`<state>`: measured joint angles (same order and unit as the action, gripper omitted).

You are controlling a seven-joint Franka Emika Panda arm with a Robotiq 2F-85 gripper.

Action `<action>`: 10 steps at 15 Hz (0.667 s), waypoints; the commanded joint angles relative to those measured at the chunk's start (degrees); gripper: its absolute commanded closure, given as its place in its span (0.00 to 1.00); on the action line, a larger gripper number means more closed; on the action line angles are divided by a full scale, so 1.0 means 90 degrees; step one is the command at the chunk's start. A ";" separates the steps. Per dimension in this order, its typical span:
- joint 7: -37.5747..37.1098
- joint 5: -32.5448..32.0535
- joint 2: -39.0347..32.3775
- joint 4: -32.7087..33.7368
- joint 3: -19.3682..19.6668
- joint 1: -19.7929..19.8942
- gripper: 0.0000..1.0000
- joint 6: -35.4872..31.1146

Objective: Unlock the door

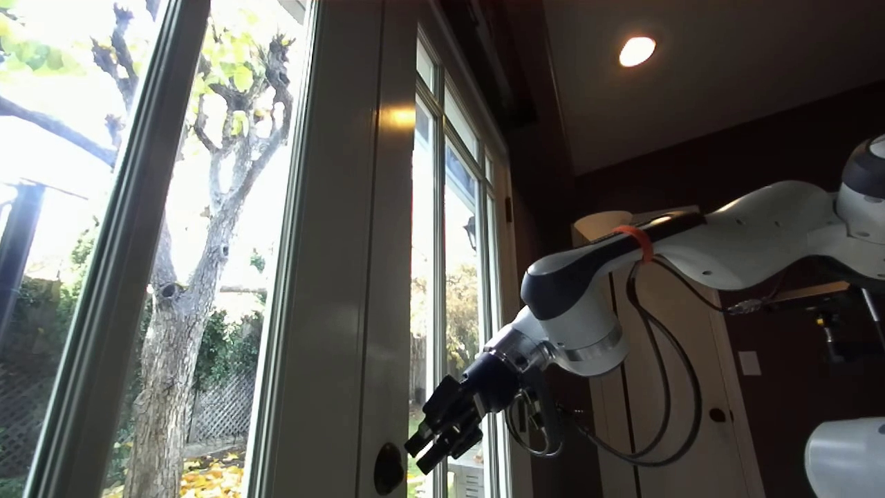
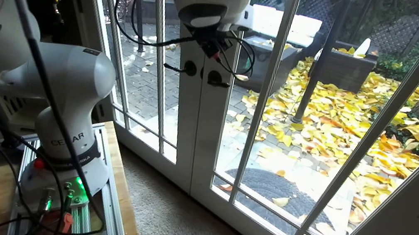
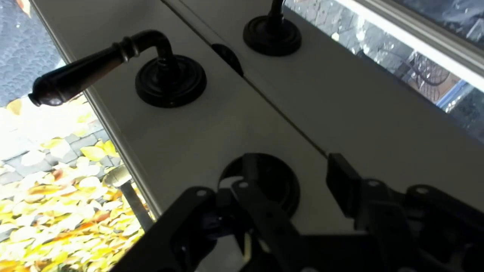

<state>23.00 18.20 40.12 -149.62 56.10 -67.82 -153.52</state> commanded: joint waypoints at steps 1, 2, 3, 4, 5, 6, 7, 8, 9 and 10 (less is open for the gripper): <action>-0.0402 -0.0373 -0.0551 0.0074 -0.1419 0.0903 0.18 0.0868; -0.0539 -0.0403 -0.0677 0.0069 -0.1916 0.1223 0.12 0.1034; -0.0652 -0.0448 -0.0742 0.0092 -0.2445 0.1571 0.03 0.1269; -0.0785 -0.0546 -0.0793 0.0112 -0.2947 0.1920 0.01 0.1463; -0.1023 -0.0728 -0.0779 0.0130 -0.3456 0.2268 0.00 0.1696; -0.1223 -0.0879 -0.0766 0.0157 -0.3970 0.2659 0.00 0.1947; -0.1422 -0.1053 -0.0697 0.0184 -0.4491 0.3063 0.00 0.2243; -0.1559 -0.1215 -0.0593 0.0227 -0.5007 0.3479 0.00 0.2556; -0.1644 -0.1359 -0.0481 0.0294 -0.5530 0.3934 0.00 0.2890; -0.1769 -0.1560 -0.0303 0.0358 -0.5952 0.4312 0.00 0.3202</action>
<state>10.83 9.16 34.30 -148.50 12.82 -38.69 -132.84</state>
